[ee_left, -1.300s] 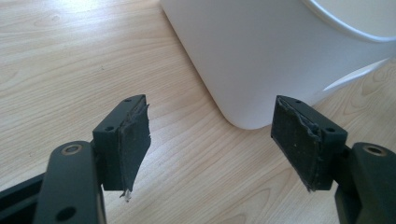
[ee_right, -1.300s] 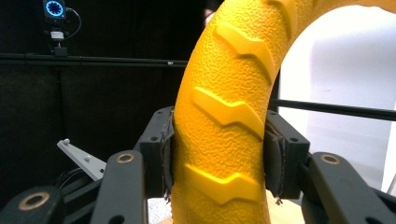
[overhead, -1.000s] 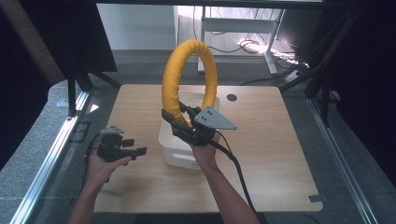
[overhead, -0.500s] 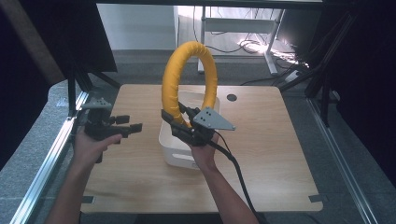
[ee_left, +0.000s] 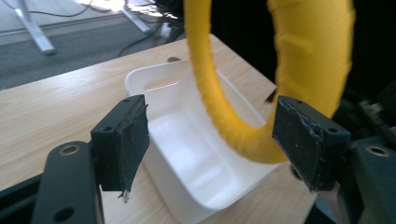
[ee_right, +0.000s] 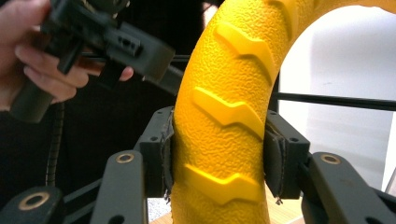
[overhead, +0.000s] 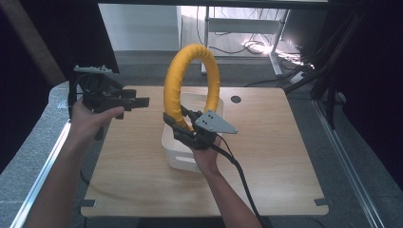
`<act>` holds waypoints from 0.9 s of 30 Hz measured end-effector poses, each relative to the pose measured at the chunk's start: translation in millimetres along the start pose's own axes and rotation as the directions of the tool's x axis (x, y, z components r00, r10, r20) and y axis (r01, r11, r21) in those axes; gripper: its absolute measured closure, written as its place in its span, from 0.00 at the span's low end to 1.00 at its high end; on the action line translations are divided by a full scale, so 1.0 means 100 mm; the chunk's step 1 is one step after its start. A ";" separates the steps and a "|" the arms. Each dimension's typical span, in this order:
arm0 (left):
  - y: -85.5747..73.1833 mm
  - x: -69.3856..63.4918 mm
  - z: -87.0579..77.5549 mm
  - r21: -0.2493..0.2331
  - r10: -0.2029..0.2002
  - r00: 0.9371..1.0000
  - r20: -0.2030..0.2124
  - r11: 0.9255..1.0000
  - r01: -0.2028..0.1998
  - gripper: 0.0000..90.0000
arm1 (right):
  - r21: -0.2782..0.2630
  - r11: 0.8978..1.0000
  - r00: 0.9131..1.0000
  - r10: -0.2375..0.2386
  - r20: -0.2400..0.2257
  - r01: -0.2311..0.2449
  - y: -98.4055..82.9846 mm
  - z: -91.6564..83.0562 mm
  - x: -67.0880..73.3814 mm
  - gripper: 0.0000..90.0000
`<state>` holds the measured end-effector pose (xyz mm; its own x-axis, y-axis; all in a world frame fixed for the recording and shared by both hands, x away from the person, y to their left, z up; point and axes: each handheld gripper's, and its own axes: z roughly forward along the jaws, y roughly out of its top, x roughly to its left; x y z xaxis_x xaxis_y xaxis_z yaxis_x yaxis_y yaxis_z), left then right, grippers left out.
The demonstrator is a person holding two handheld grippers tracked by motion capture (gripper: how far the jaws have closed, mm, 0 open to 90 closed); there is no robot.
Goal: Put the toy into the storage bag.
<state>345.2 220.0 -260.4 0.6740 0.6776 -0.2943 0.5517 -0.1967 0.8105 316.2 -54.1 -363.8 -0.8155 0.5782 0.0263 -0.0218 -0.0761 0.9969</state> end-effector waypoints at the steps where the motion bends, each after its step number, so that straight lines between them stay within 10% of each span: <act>1: 0.04 -0.03 0.01 0.003 0.006 1.000 0.006 1.000 -0.006 0.30 | 0.000 1.000 1.000 -0.001 0.001 0.001 0.00 0.00 0.00 0.56; 27: 0.70 -0.39 0.37 0.090 0.040 0.998 0.054 0.995 -0.044 0.27 | 0.009 1.000 1.000 -0.019 0.007 0.019 -0.06 0.04 0.03 0.57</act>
<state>375.8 153.9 -210.4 0.7210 0.6297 -0.2890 0.5630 -0.2893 0.7741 316.4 -48.3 -368.9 -0.8107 0.5854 0.0080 -0.0316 -0.0575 0.9978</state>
